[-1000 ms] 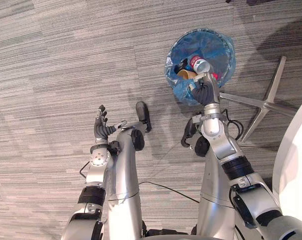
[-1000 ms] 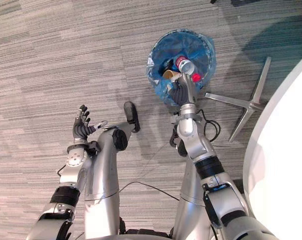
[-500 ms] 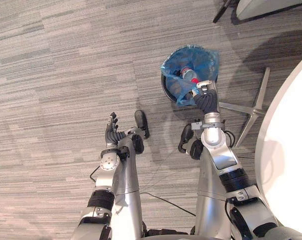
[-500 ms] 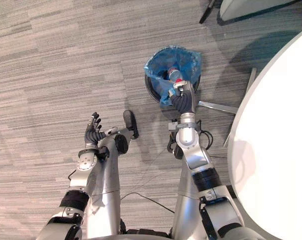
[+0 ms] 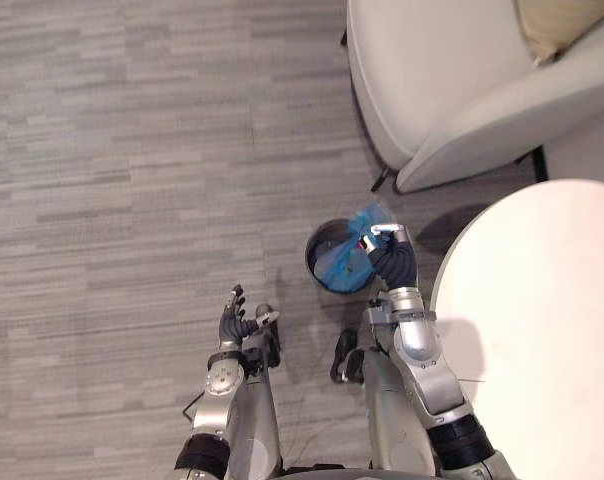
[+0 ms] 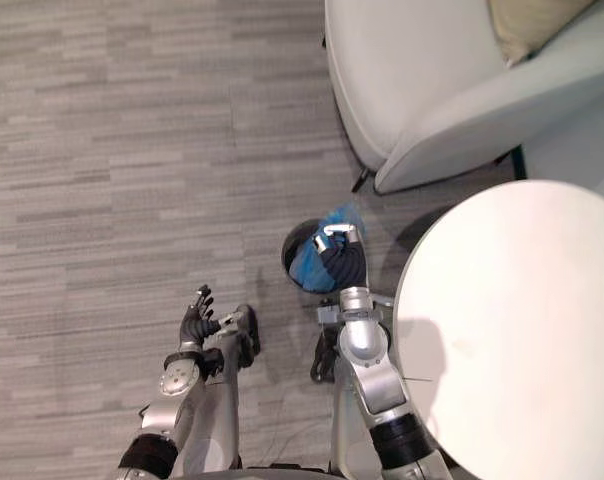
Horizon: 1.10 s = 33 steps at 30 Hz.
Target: Gather rubbish on tea table into small bin, then transfer packed bag to large trash can.
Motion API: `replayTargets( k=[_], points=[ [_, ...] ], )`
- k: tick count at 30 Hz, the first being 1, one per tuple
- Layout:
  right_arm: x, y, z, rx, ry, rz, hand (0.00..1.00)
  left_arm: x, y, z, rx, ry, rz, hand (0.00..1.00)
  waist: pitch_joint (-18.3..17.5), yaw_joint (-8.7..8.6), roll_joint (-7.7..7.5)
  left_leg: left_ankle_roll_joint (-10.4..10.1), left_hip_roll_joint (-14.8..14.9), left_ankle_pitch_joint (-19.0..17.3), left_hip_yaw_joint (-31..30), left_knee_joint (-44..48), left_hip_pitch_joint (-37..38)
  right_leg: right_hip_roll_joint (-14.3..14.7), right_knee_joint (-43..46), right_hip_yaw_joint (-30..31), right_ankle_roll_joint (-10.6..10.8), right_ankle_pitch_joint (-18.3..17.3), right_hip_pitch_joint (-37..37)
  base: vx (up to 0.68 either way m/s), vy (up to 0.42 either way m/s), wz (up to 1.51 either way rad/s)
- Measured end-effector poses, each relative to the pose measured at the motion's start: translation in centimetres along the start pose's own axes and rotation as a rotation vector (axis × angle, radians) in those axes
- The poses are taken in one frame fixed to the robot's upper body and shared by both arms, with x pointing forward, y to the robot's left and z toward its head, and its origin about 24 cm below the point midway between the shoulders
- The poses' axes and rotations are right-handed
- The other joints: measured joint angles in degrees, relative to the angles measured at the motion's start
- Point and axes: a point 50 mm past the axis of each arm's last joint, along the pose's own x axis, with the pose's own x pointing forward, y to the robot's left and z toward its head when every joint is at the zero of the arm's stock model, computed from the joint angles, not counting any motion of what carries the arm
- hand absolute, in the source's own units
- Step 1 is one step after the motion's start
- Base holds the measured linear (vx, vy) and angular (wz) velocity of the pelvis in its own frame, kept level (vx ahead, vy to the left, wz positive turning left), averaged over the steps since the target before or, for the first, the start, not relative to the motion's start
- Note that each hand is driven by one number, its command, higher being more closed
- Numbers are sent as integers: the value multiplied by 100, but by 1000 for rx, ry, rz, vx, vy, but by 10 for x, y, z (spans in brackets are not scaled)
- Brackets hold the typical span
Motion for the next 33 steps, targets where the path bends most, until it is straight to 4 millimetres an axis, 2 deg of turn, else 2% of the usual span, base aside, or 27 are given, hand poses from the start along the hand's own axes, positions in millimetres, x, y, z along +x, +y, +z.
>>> replayTargets(
  k=[2, 8, 13, 19, 23, 27, 31, 33],
  points=[
    [-1, -2, -6, -9, 25, 7, 100, -5, 1, -10, 37, 32, -21, 0, -152, -92, 1, -20, -107, 209, 64, -569, 464, 52, -614, 0, 40, 241, 460, 167, 39, -4],
    [-8, -14, -13, -11, 66, -4, 100, -9, -2, -13, 76, 34, -58, 0, -476, -127, 11, -58, -336, 637, 167, -1791, 1439, 146, -1822, 56, 96, 747, 1367, 85, 25, -8],
    [-12, -12, -16, 13, 83, 33, 100, -25, 0, -18, 77, 26, -71, 0, -846, -144, 41, -82, -468, 848, 247, -2475, 2019, 168, -2273, 146, 124, 901, 1793, 48, 15, -8],
    [-16, -12, -13, 51, 82, 60, 100, -37, -3, -14, 61, -10, -110, 0, -1019, -195, 84, -65, -585, 968, 256, -2891, 2429, 166, -2391, 187, 168, 945, 2059, 10, 32, -3],
    [-14, -15, -1, 104, 34, 88, 100, -38, -5, 2, 48, -82, -130, 0, -1113, -238, 144, -24, -613, 1039, 254, -3092, 2555, 146, -2421, 202, 202, 994, 2104, -15, 28, -1],
    [-14, -15, -1, 163, 38, 111, 100, -37, -5, 29, 48, -212, -140, 0, -1152, -245, 171, -21, -663, 1039, 251, -3110, 2636, 142, -2429, 224, 228, 1014, 2173, -18, 30, -1],
    [-12, -20, 1, 161, 33, 136, 100, -33, -8, 54, 44, -326, -153, 0, -1303, -246, 377, 17, -707, 1065, 247, -3144, 2641, 107, -2437, 263, 252, 1062, 2172, -19, 39, -1],
    [-9, -22, 2, 149, 23, 148, 100, -33, -10, 66, 52, -378, -162, 0, -1333, -253, 426, 48, -724, 1088, 246, -3145, 2641, 107, -2437, 269, 243, 1076, 2170, -22, 41, -1]
  ],
)
